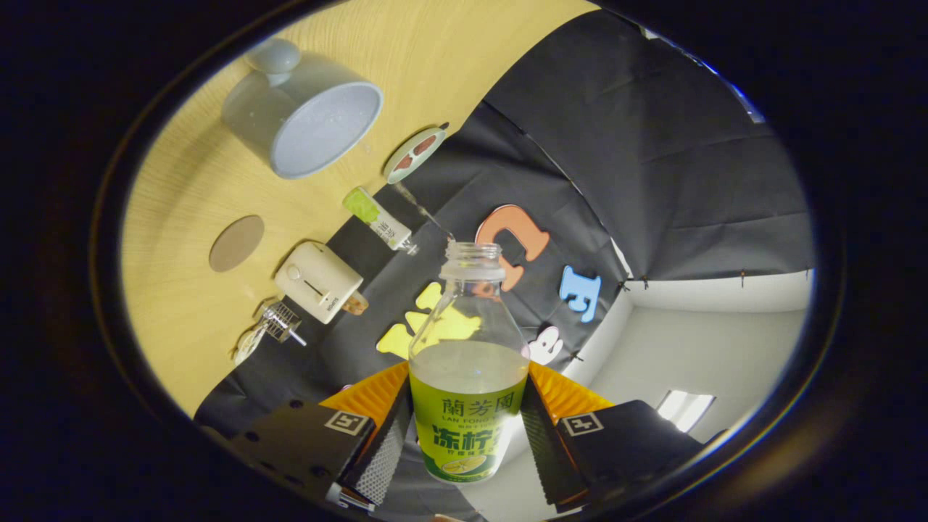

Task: Take the bottle from table, then pour the juice into the cup, finally place the bottle on the coaster

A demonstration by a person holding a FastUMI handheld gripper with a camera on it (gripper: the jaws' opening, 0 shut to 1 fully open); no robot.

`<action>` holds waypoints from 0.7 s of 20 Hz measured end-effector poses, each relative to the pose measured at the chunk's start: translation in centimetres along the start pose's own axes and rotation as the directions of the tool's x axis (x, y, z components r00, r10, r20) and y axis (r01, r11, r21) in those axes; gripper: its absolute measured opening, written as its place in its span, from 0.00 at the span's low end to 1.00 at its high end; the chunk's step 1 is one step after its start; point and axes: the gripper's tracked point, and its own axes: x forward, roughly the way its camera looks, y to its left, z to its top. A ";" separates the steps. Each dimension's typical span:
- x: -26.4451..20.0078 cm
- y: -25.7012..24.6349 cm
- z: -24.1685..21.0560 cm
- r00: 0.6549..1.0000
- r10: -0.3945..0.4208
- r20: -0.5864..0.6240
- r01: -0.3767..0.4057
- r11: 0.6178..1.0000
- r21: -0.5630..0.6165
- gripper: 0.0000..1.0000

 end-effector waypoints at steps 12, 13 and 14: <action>0.1 0.8 0.2 1.000 -0.004 -0.001 0.004 0.999 -0.050 0.82; 0.1 1.1 0.2 1.000 0.002 -0.002 -0.002 0.999 -0.045 0.82; 0.0 1.2 0.2 1.000 0.003 -0.003 -0.003 0.999 -0.040 0.82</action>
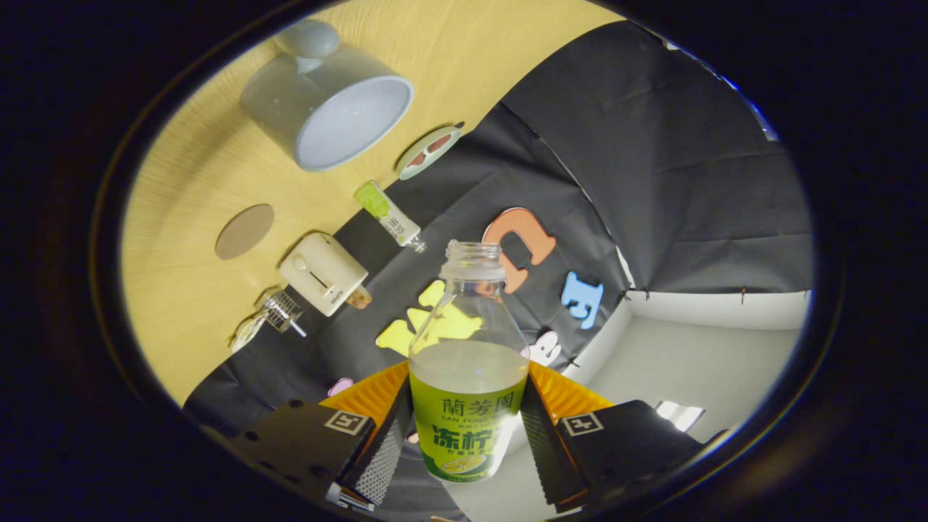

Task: Take the bottle from table, then pour the juice into the cup, finally place the bottle on the coaster

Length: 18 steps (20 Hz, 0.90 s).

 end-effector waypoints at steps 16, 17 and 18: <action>-2.1 6.9 1.0 0.930 0.360 0.072 -0.286 0.588 0.757 0.82; -2.6 7.1 1.5 0.918 0.384 0.098 -0.297 0.502 0.812 0.82; -2.9 7.2 1.8 0.905 0.407 0.122 -0.303 0.417 0.857 0.82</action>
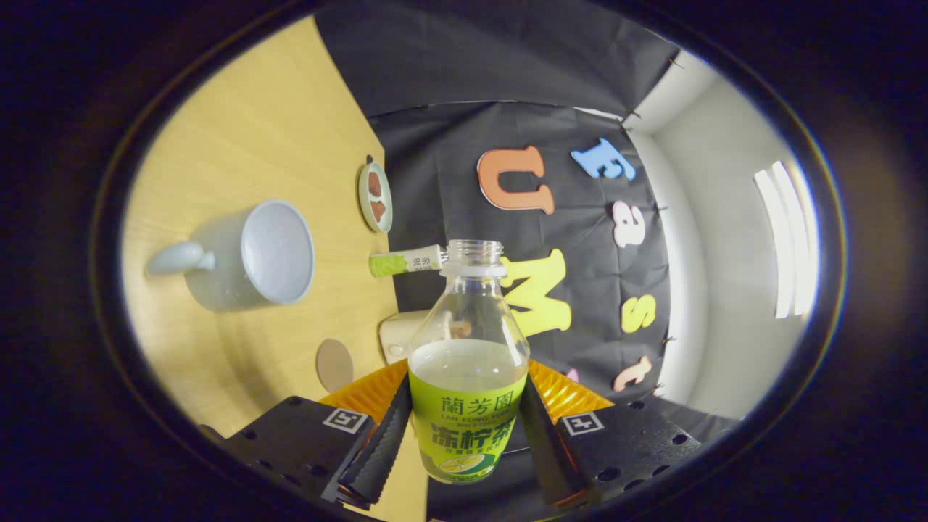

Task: Take the bottle from table, then pour the juice into the cup, finally place the bottle on the coaster

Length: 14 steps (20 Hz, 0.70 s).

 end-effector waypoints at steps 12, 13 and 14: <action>5.5 -2.5 -2.8 0.986 0.161 -0.036 -0.078 0.646 0.759 0.82; 6.1 -2.2 -3.2 0.981 0.188 -0.045 -0.080 0.605 0.792 0.82; 6.9 -1.9 -3.7 0.978 0.203 -0.052 -0.073 0.562 0.824 0.83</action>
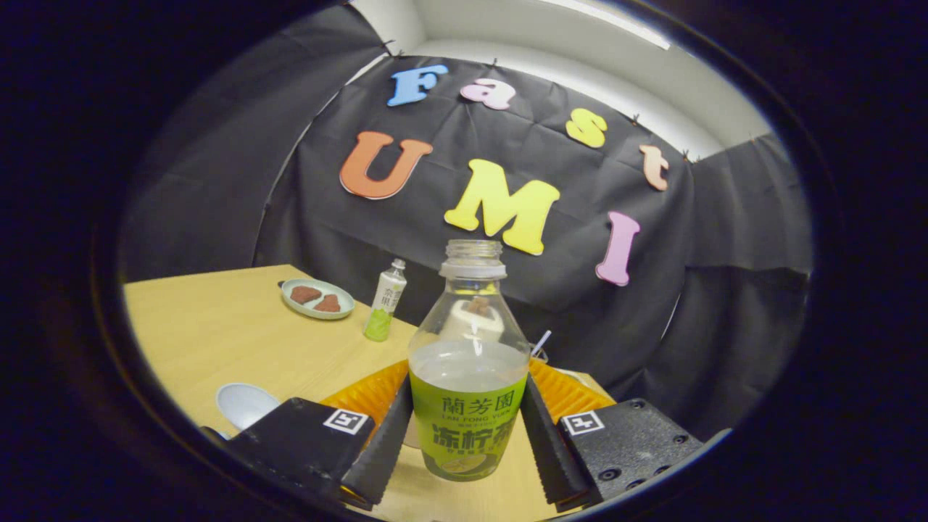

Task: Take the bottle from table, then pour the juice into the cup, finally place the bottle on the coaster

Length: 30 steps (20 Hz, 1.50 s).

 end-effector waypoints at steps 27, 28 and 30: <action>12.7 2.5 -5.4 0.995 0.091 -0.035 -0.079 0.966 0.246 0.84; 12.7 2.4 -5.6 0.995 0.095 -0.035 -0.083 0.964 0.251 0.85; 12.6 2.4 -5.7 0.994 0.100 -0.041 -0.085 0.961 0.264 0.85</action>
